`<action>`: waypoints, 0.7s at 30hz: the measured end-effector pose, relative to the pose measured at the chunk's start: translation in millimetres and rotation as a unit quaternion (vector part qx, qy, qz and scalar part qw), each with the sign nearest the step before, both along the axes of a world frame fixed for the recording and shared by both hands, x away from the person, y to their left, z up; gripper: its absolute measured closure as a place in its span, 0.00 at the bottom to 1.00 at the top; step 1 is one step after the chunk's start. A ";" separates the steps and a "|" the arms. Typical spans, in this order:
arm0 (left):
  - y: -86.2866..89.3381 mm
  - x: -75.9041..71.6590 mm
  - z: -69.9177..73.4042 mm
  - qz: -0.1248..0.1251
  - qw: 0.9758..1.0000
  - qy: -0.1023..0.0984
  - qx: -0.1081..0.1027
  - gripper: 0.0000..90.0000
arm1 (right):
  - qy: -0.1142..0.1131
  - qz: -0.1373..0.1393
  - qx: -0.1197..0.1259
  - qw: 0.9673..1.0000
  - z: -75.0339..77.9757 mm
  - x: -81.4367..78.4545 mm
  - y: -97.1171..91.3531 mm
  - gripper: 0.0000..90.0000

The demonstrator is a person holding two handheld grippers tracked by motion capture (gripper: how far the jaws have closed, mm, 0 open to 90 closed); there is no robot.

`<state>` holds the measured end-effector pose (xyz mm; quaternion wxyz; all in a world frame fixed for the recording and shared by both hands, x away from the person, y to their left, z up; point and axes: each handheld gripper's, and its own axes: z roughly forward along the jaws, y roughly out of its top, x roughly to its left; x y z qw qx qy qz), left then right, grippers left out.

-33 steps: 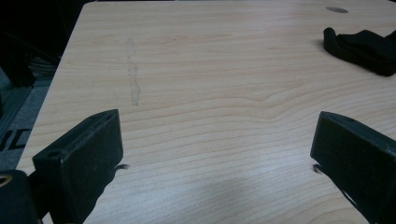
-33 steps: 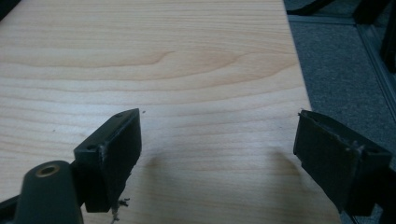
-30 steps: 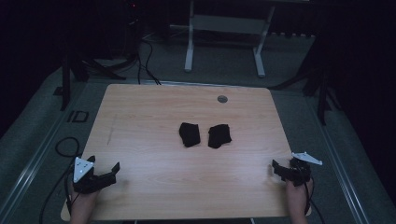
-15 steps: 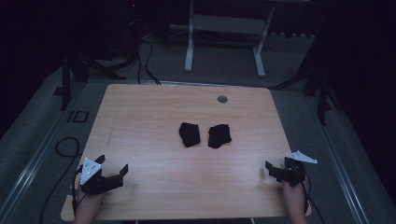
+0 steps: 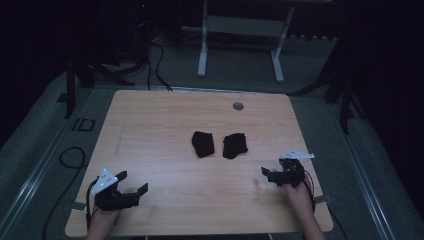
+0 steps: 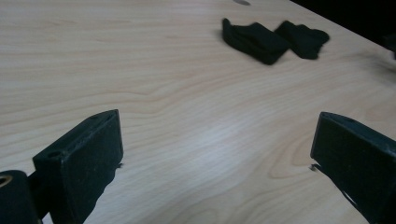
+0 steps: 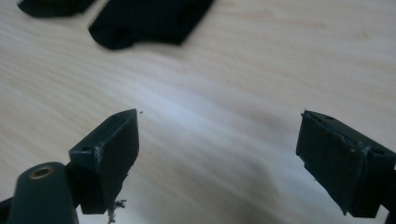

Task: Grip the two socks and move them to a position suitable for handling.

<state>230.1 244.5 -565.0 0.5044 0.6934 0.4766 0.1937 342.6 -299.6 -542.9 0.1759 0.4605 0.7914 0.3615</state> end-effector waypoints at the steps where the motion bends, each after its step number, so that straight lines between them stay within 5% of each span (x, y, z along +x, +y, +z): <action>1: -1.1 0.0 -0.5 -0.005 1.000 0.001 -0.002 0.03 | -0.001 0.002 0.000 1.000 1.3 2.6 4.2 0.14; 10: -3.6 -1.3 -0.3 -0.015 1.000 0.000 0.016 0.03 | -0.015 0.031 -0.003 0.999 13.0 24.6 46.3 0.15; 21: -8.0 -1.8 -0.7 -0.019 0.999 -0.008 0.038 0.03 | -0.018 0.049 0.035 0.998 24.5 62.9 90.3 0.14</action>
